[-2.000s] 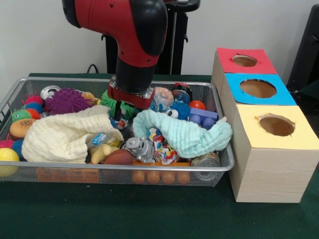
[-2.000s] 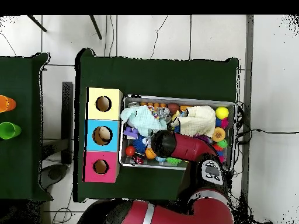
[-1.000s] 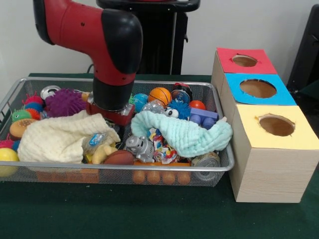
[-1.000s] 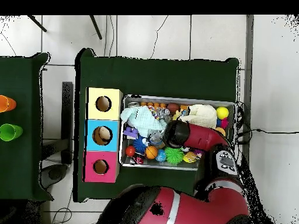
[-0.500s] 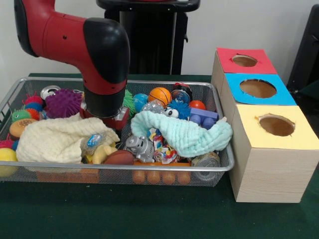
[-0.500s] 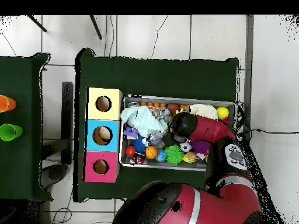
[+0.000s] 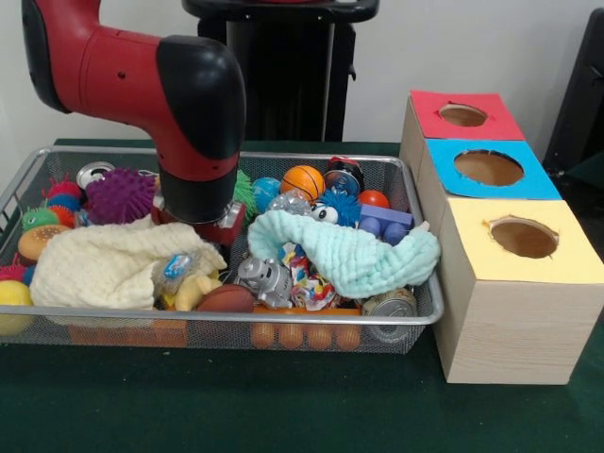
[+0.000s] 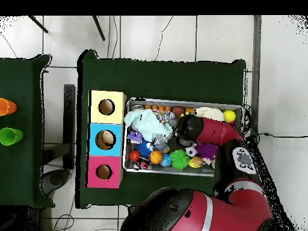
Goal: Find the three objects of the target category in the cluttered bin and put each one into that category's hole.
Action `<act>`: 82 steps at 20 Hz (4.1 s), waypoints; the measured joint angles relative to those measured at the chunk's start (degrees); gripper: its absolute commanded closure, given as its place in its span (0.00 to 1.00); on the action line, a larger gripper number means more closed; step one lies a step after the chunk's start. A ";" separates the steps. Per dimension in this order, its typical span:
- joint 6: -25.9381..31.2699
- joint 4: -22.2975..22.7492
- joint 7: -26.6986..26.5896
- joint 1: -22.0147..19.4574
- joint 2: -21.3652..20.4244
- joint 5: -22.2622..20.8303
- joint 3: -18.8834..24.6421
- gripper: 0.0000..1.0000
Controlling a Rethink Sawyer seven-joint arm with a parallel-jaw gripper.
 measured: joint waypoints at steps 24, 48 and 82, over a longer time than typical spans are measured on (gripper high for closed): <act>-0.06 10.76 0.00 -0.34 -16.00 -0.07 1.36 0.00; 7.72 -7.82 0.00 1.45 -4.45 -0.28 1.81 0.00; 6.76 -9.59 0.00 1.60 -1.71 -0.28 1.98 0.00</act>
